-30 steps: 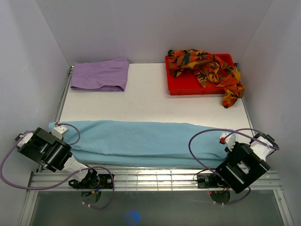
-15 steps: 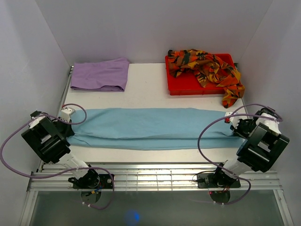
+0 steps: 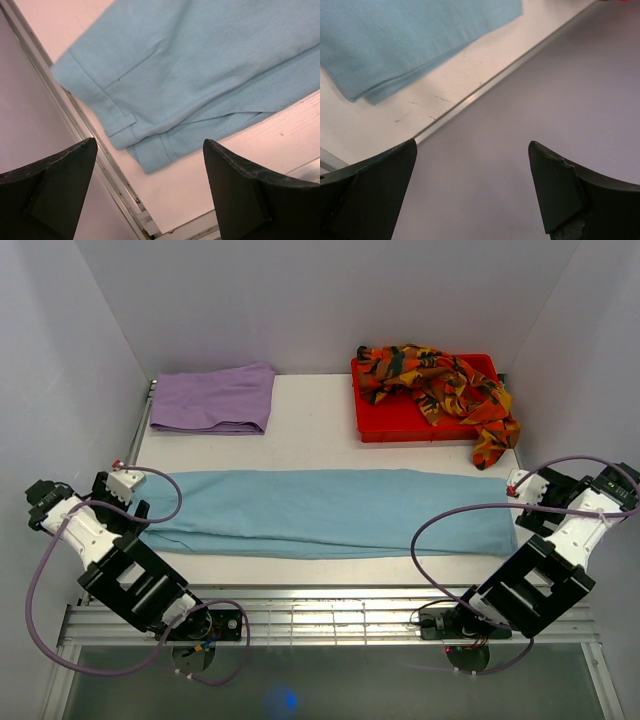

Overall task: Fold and stack the trousers
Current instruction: Fold the trousers

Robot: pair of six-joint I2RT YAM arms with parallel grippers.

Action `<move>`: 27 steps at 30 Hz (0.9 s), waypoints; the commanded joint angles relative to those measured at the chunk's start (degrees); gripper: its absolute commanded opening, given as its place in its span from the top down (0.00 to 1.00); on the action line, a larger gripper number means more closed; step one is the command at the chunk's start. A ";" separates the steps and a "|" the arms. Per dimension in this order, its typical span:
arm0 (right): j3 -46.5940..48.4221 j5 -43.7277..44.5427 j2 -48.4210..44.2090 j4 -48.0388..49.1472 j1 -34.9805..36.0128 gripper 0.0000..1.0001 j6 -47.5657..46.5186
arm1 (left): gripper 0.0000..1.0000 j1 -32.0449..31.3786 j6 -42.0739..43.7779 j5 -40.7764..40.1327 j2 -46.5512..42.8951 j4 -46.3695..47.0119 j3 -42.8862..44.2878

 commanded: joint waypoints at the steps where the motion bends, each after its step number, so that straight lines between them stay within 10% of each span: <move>1: 6.76 -2.07 -1.34 -8.31 -1.55 0.02 -2.82 | 0.02 -0.02 3.44 7.26 -3.44 -7.36 2.96; 10: 20.58 -9.89 1.83 -22.56 11.43 0.02 20.77 | 0.02 -5.71 -7.28 10.26 -6.60 -14.74 8.41; 27: 11.43 -11.56 -5.66 1.07 54.06 0.28 67.04 | 0.29 -28.83 -30.05 5.60 -4.16 -5.52 12.72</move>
